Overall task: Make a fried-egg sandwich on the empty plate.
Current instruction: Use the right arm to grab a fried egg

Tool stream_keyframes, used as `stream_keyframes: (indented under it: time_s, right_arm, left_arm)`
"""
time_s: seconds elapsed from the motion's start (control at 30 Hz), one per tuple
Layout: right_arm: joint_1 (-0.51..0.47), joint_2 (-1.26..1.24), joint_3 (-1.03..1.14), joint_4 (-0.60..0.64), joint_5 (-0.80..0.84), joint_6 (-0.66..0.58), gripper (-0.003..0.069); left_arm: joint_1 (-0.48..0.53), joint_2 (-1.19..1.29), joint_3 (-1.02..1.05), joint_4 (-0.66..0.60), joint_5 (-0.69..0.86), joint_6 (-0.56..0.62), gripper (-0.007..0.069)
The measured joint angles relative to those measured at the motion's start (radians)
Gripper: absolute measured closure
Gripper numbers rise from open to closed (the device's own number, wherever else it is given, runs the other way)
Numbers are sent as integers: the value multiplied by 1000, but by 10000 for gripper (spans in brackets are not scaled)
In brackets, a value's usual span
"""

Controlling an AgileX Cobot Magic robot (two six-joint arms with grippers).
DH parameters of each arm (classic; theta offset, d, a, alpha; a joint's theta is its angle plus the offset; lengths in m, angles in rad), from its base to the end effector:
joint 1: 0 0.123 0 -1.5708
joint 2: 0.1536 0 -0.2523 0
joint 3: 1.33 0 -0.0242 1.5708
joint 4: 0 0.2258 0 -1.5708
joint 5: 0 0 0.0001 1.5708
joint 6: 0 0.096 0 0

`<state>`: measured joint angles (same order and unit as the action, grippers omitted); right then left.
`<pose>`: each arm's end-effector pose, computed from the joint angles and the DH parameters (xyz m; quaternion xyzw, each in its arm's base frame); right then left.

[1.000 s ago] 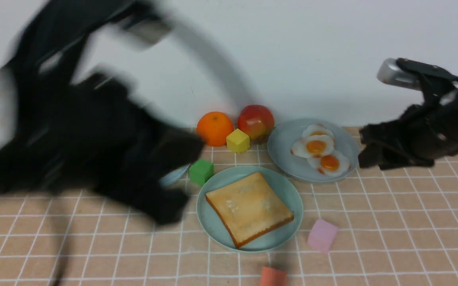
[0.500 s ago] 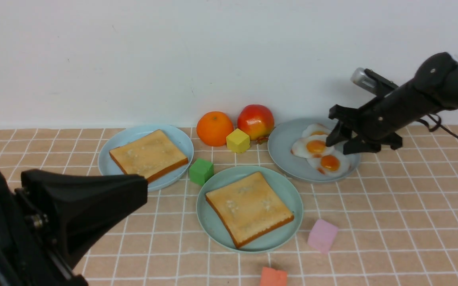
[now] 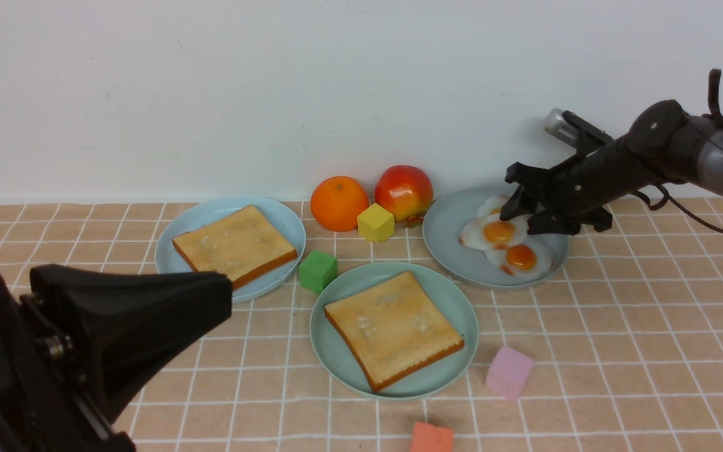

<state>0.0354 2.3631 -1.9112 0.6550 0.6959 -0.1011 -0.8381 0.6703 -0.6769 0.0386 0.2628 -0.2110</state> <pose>0.4739 0.0543 0.1408 0.1239 0.9268 0.2539 0.2474 0.0982 -0.1077 0.3372 0.2462 0.7235 -0.3092 0.5660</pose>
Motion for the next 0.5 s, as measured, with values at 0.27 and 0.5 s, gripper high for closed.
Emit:
stream_keyframes:
  time_s: [0.27, 0.5]
  right_arm:
    - [0, 2, 0, 8, 2, -7, 345]
    - [-1, -3, -1, 26, 11, -27, 502]
  left_arm:
    - [0, 0, 0, 3, 0, 0, 638]
    - [0, 0, 1, 3, 0, 0, 638]
